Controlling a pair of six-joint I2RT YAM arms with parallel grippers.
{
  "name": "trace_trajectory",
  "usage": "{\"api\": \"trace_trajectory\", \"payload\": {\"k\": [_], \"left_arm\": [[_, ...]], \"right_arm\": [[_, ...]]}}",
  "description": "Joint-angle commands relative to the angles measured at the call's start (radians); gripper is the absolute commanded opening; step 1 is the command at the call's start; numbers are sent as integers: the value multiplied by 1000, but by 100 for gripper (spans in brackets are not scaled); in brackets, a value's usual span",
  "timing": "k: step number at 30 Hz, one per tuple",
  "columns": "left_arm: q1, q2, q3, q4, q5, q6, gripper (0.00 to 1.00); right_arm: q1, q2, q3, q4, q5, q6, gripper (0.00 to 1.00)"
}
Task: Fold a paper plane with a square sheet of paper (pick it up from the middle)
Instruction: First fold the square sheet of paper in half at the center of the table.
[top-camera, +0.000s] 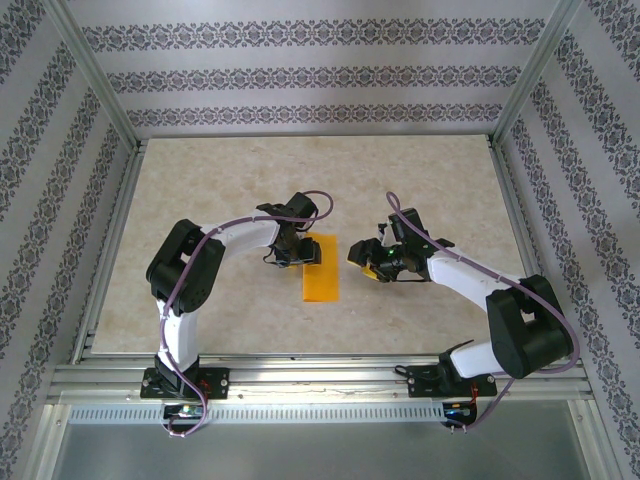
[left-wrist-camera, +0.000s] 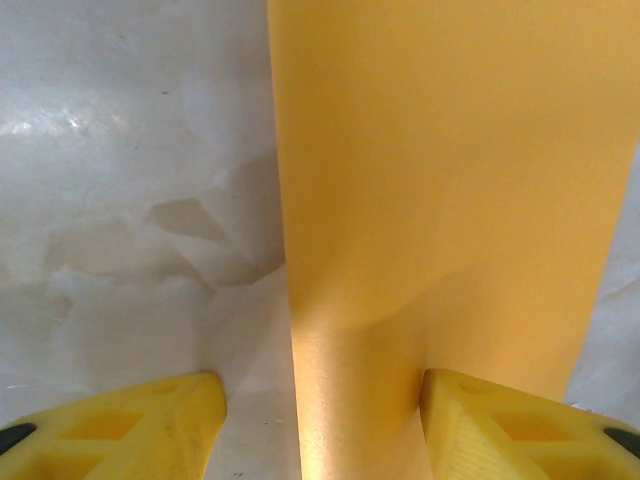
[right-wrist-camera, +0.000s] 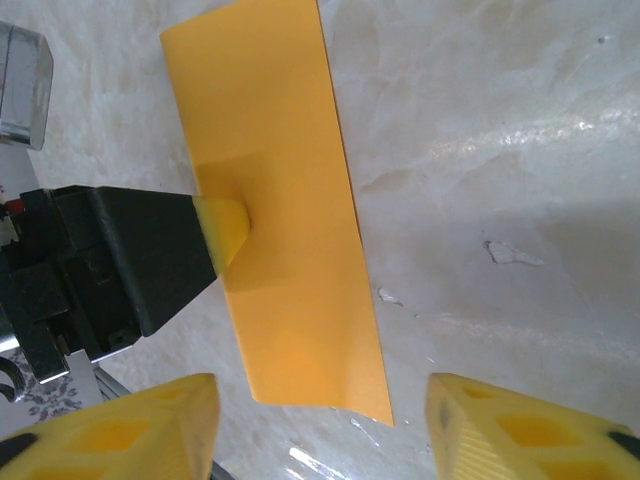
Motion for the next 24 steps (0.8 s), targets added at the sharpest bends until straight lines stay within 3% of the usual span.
{"api": "trace_trajectory", "payload": {"k": [1,3,11,24], "left_arm": [[7,79,-49,17,-57,-6,57],[7,75,-55,21,-60,-7,56],[8,68,-60,30,-59,-4,51],[7,70,-52,23,-60,-2,55]], "right_arm": [[13,14,5,14,-5,-3,50],[15,20,5,18,-5,-1,45],[20,27,10,22,-11,0,45],[21,24,10,20,-11,2,46]]}}
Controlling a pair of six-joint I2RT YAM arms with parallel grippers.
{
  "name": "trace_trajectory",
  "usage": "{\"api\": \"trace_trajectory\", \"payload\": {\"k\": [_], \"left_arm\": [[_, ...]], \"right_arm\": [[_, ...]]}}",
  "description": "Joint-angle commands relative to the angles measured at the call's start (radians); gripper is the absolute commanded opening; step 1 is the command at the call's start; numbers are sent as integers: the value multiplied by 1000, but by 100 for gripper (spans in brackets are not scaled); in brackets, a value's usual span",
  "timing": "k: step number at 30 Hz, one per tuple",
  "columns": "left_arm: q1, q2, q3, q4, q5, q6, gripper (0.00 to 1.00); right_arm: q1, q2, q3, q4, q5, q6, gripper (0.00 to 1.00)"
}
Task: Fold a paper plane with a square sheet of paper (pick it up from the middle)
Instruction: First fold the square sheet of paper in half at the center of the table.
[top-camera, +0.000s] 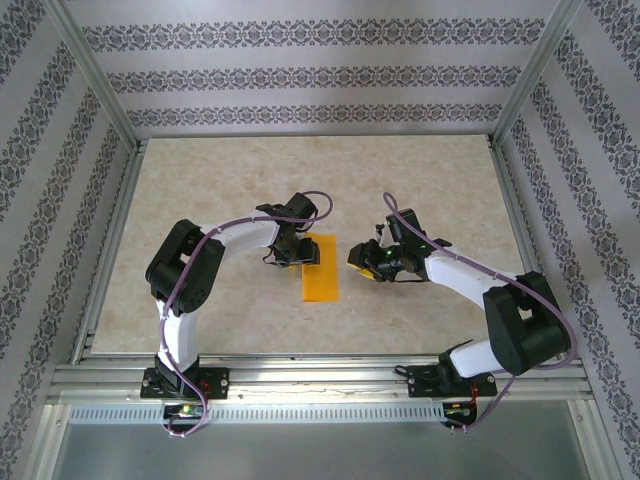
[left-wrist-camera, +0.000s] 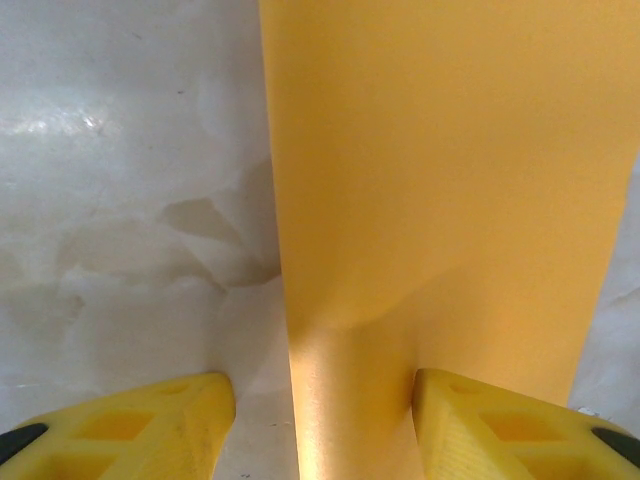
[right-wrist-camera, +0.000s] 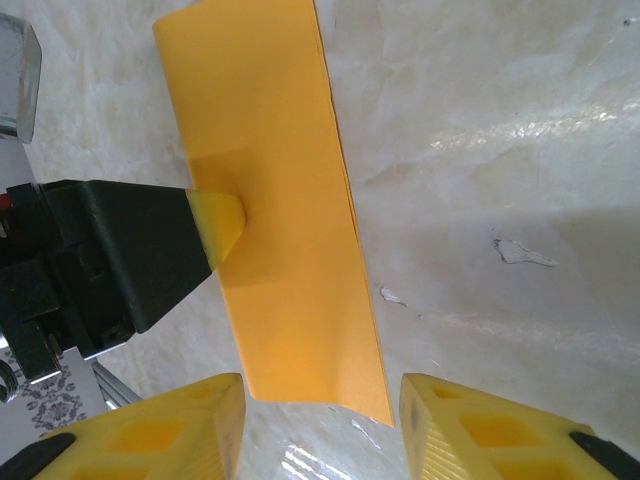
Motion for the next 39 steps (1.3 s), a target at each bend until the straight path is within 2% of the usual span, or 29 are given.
{"api": "trace_trajectory", "payload": {"k": [1,5,11,16,20,25,30,33,39], "left_arm": [[7,74,-44,18,-52,1,55],[7,81,-43,23,-43,0,56],[6,82,-38,21,-43,-6,56],[7,84,-39,21,-41,-1,56],[7,85,-39,25,-36,-3,56],[7,84,-39,26,-36,-3,56],[6,83,-41,26,-34,-3,56],[6,88,-38,27,-29,-3,56],[7,88,-39,24,-34,-3,56]], "right_arm": [[10,6,10,6,-8,2,46],[10,10,9,7,-13,3,47],[14,24,4,21,-16,3,39],[16,32,7,25,-19,1,37],[17,42,7,29,-28,-3,31],[27,66,10,52,-28,-4,14],[60,127,56,41,40,-16,4],[88,175,90,53,64,-20,0],[124,266,166,64,77,-28,0]]}}
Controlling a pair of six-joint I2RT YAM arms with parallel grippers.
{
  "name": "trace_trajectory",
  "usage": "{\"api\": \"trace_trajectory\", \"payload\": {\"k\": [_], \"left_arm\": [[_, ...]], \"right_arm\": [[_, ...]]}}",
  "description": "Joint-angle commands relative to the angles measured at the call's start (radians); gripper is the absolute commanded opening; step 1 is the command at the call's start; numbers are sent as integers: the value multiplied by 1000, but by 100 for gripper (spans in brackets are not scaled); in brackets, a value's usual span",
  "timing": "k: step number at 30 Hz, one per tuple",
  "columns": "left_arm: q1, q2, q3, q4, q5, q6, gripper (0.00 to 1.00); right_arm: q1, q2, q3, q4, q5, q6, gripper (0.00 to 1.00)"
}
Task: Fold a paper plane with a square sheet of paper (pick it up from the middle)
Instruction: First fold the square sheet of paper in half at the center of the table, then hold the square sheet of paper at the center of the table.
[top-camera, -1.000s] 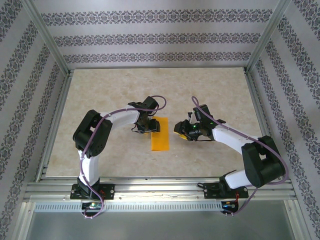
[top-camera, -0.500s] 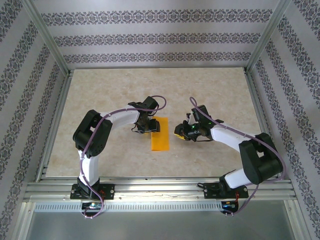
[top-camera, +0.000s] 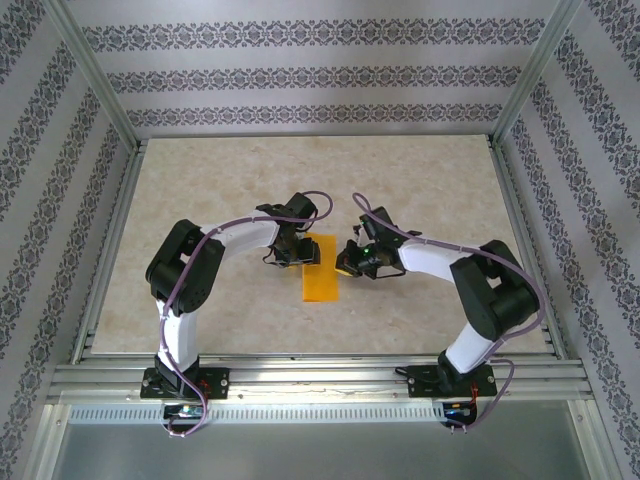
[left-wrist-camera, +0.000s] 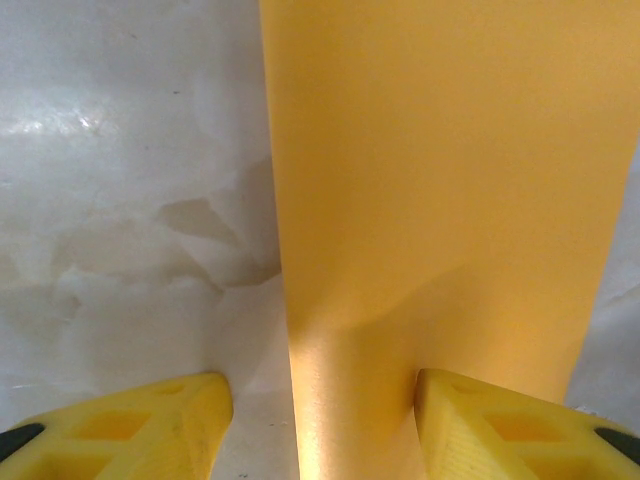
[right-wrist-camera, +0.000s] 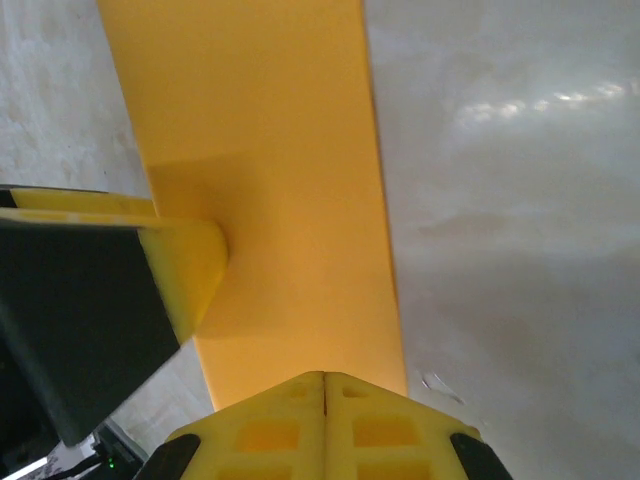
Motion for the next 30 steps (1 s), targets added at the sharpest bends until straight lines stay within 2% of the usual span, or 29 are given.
{"api": "trace_trajectory", "payload": {"k": [1,14,26,30], "left_arm": [[6,87,-40,22,-38,-2,56],[6,93,-32,20,-33,-7,56],[6,75,-37,29,-13,-17,56],[6,12,-43,34,-2,-16,58]], "right_arm": [[15,37,44,15,35,-23,0],[43,147,128,13,29,-31,0],[50,210,68,-88,151,-115,0],[35,211,66,-89,125,-159,0]]}}
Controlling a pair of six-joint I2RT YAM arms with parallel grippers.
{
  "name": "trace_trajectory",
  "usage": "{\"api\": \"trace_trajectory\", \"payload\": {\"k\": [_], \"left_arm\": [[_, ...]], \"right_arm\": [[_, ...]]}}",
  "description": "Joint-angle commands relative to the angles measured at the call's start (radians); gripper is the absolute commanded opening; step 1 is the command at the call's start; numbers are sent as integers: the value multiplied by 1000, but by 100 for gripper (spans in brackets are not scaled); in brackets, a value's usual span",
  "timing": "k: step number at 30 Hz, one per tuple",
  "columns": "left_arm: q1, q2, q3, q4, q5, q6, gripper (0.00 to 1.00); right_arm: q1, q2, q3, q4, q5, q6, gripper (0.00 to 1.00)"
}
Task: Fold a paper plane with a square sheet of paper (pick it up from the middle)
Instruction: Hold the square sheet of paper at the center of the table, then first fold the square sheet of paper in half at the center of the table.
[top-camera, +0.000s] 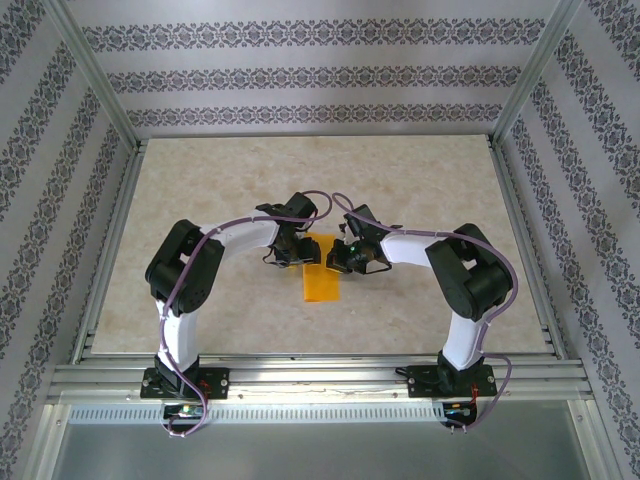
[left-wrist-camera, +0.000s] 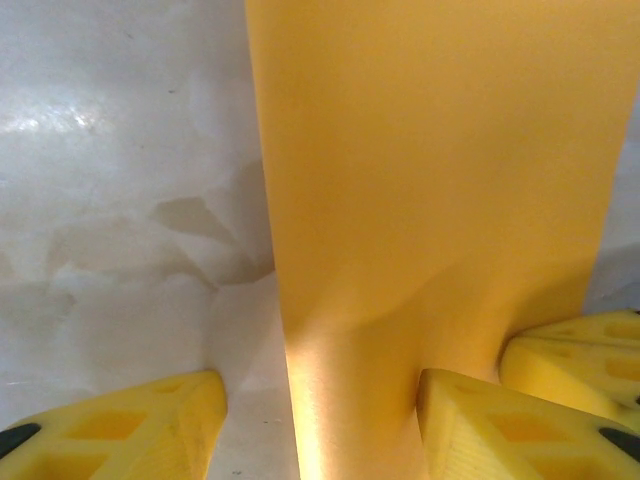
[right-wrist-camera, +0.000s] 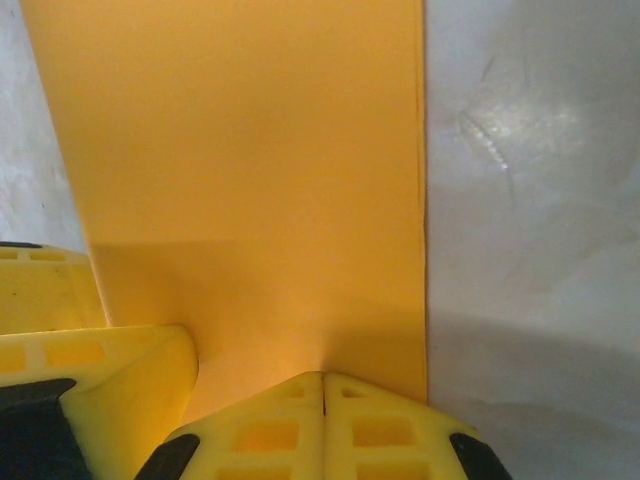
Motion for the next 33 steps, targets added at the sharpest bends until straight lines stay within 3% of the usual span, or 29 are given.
{"api": "trace_trajectory", "payload": {"k": [1,9,14,20,33], "left_arm": [[6,-3,-46,37,-10,-8,58],[20,-225,-153,144,-39,-71,55],[56,-315,-296,413,123,-134,31],[58,-230,-326,626,330,-206,9],[59,-165,-394,609,275,-183,6]], "right_arm": [[-9,48,-36,-100,57,-78,0],[-38,98,31,-205,16,-174,0],[-38,99,31,-208,5,-166,0],[-39,87,26,-208,13,-154,0],[-39,81,25,-201,5,-133,0]]}}
